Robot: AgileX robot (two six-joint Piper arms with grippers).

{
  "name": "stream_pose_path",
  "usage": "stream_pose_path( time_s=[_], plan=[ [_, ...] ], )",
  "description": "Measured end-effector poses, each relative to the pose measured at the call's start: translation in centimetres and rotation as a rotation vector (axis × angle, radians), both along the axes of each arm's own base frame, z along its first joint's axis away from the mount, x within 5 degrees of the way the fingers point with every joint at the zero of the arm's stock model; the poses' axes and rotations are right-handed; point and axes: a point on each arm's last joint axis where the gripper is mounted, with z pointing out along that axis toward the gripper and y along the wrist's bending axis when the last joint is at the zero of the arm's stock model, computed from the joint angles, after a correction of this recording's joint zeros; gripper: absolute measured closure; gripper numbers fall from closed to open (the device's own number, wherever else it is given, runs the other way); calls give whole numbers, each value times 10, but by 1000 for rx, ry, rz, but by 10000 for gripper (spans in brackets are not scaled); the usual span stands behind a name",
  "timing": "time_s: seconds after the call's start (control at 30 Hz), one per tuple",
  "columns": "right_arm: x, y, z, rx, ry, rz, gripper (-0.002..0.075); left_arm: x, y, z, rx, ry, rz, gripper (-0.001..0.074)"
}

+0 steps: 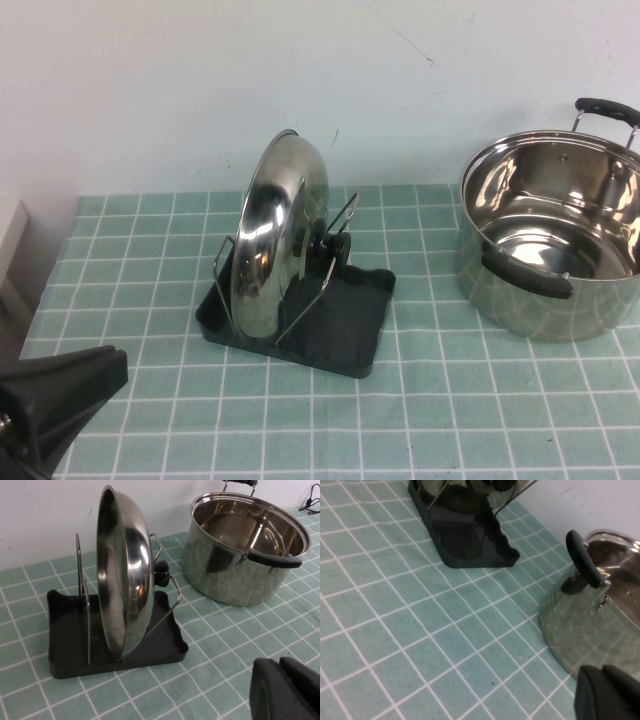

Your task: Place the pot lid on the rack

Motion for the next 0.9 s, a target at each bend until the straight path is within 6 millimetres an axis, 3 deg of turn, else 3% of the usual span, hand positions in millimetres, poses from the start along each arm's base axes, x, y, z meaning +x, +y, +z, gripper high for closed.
stream_pose_path(
  time_s=[0.67, 0.9],
  plan=[
    [1, 1, -1, 9, -12, 6, 727, -1, 0, 0, -4, -2, -2, 737],
    [1, 1, -1, 9, -12, 6, 727, -2, 14, -25, 34, -114, 107, 736]
  ],
)
